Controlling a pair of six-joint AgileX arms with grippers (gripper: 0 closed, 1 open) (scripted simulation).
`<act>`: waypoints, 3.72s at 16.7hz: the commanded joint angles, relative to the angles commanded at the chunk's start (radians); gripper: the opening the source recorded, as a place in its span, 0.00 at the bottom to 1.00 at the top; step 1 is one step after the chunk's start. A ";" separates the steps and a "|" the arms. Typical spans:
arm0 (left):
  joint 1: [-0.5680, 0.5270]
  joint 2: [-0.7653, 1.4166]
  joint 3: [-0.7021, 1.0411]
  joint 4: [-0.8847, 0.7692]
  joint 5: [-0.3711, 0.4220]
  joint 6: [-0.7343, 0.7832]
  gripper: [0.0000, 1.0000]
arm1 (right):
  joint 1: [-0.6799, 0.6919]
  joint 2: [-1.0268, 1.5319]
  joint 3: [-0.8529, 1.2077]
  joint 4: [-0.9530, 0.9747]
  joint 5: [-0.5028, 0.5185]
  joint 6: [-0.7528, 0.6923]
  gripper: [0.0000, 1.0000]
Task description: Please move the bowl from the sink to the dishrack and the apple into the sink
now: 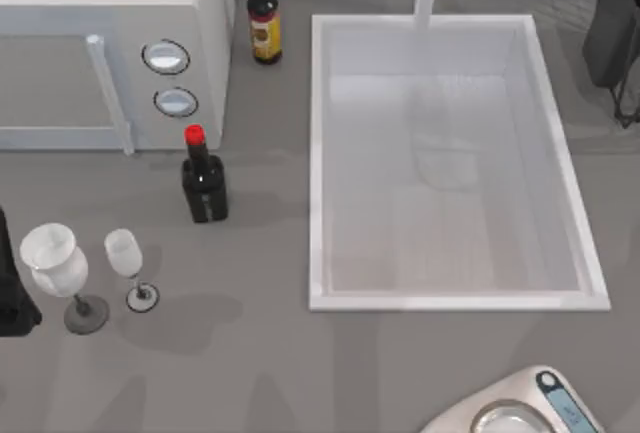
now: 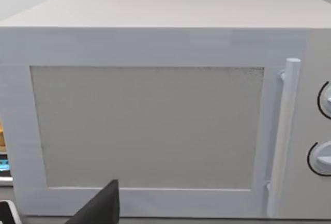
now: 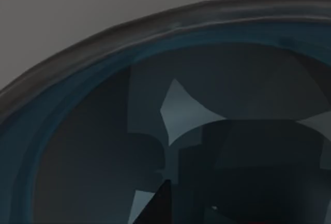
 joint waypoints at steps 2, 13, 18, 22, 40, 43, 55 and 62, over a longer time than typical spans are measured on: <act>0.000 0.000 0.000 0.000 0.000 0.000 1.00 | 0.000 -0.061 0.019 -0.033 0.021 0.009 0.00; 0.000 0.000 0.000 0.000 0.000 0.000 1.00 | -0.003 -0.184 0.279 -0.417 0.020 0.004 0.00; 0.000 0.000 0.000 0.000 0.000 0.000 1.00 | -0.001 -0.181 0.277 -0.416 0.020 0.006 0.00; 0.000 0.000 0.000 0.000 0.000 0.000 1.00 | 0.053 -0.202 0.231 -0.312 0.055 0.027 0.00; 0.000 0.000 0.000 0.000 0.000 0.000 1.00 | 0.874 -0.316 -0.274 1.373 0.567 0.332 0.00; 0.000 0.000 0.000 0.000 0.000 0.000 1.00 | 0.989 -0.324 -0.341 1.536 0.639 0.379 0.00; 0.000 0.000 0.000 0.000 0.000 0.000 1.00 | 1.050 -0.250 -0.381 1.673 0.678 0.403 0.00; 0.000 0.000 0.000 0.000 0.000 0.000 1.00 | 1.054 0.099 -0.424 2.105 0.685 0.400 0.00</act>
